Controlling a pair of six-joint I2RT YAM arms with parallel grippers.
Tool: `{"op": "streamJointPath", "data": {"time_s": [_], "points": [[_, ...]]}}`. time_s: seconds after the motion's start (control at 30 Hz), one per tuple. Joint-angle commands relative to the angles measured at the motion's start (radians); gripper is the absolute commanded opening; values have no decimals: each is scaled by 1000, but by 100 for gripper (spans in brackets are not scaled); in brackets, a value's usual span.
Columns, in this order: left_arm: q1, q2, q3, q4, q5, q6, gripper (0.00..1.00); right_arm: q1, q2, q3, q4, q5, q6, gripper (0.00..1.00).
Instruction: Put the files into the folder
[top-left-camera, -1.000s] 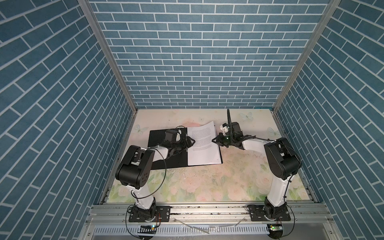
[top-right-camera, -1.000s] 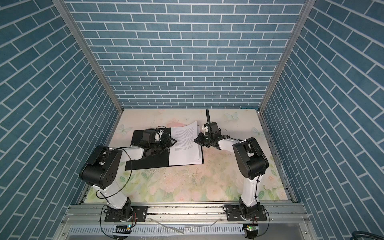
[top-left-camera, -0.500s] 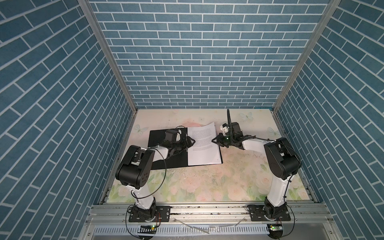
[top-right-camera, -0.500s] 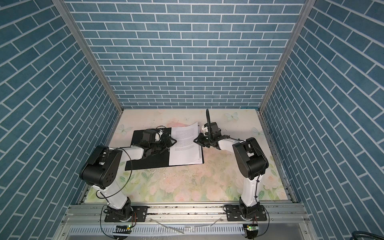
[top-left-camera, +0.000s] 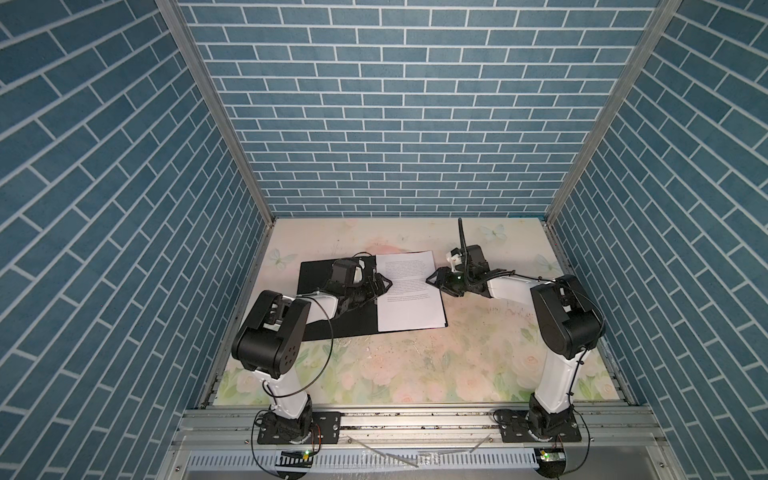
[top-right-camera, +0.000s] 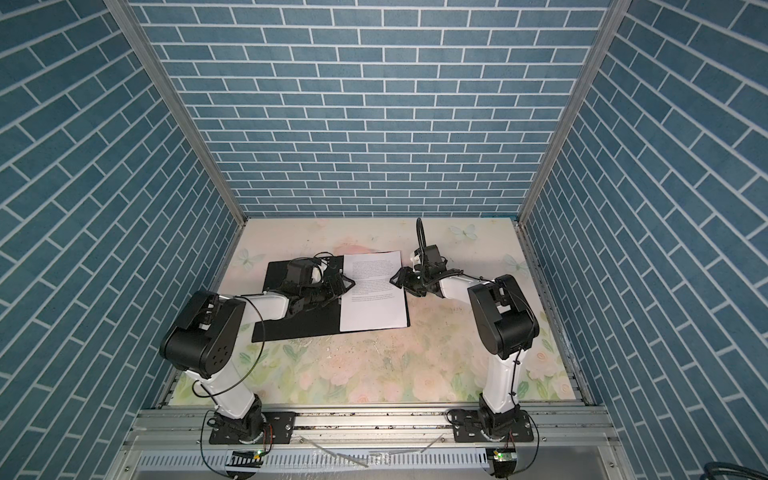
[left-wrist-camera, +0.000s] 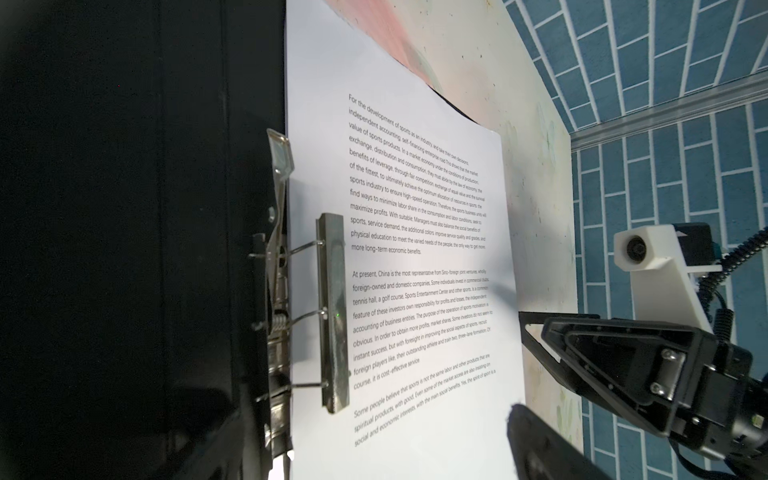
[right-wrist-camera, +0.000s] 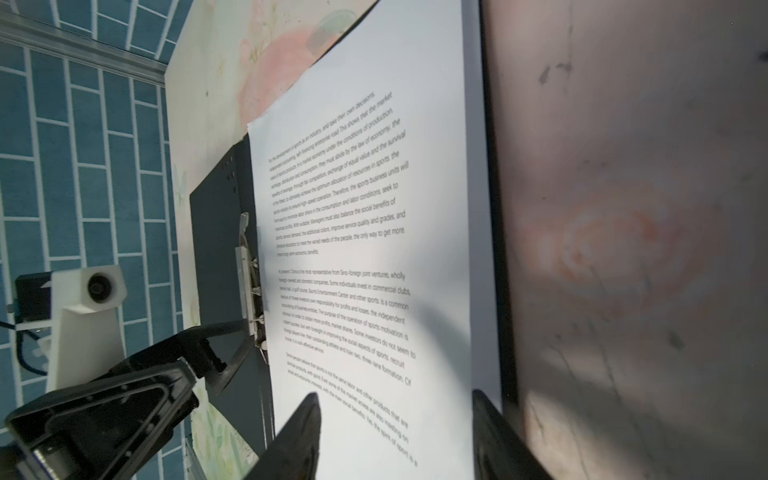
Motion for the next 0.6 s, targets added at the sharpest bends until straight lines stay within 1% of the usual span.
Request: {"op": "streamJointPath", "data": {"time_s": [0.0,0.27,0.57], "points": [[-22,36,7,-43,16,-1,100,-14,-55,21,-79,64,-57,61],[-62,58,45,-48,19,-1,100,-53,-127,-47,-102,135,-84,64],[-103,89,63,-9,17,-35,100,-86,-172,-102,-112,160,-102,65]]}}
